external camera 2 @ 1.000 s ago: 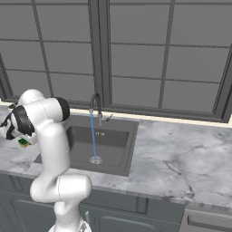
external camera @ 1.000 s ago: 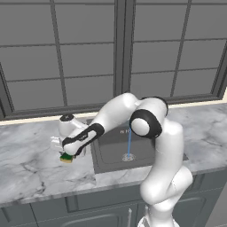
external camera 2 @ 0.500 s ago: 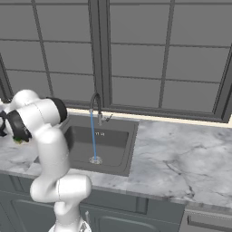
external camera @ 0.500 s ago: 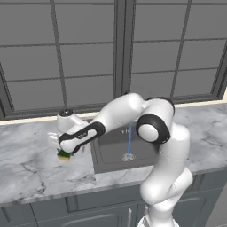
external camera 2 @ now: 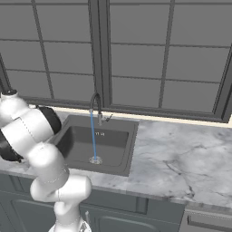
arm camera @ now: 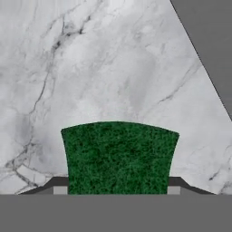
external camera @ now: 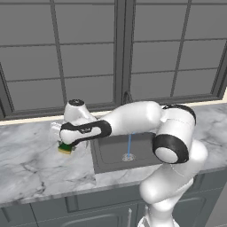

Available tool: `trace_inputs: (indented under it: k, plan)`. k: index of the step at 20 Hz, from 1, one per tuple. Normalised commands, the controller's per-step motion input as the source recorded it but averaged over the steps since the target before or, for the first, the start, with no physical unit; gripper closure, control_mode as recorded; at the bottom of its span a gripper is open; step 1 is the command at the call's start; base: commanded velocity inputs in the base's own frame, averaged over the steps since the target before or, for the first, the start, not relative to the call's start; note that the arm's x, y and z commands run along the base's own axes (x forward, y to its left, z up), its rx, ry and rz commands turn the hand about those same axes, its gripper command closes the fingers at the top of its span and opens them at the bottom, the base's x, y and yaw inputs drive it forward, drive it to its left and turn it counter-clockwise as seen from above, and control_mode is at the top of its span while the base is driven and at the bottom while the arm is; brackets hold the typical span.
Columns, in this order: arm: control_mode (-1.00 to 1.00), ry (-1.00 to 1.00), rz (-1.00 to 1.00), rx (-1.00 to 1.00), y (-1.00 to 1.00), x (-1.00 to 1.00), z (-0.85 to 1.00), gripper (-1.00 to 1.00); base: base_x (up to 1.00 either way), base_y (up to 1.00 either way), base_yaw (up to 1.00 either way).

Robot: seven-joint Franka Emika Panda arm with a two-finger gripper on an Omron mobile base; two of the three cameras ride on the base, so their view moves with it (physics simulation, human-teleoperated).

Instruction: Soak the sponge with water for a few seconds and then drop it inside the sink.

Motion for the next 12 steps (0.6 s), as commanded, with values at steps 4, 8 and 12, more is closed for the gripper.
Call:
trace_inputs:
  k: [4,8,12]
  plan:
    - [-1.0,-0.11,0.0,0.05,-0.38,-0.36,0.3,1.0,0.0,0.0,0.0]
    - [-1.0,-0.14,0.0,0.01,-0.35,-0.43,0.34,1.0,0.0,0.0,0.0]
    - [-1.0,-0.1,0.0,0.0,-0.24,-0.38,0.39,1.0,0.0,0.0,0.0]
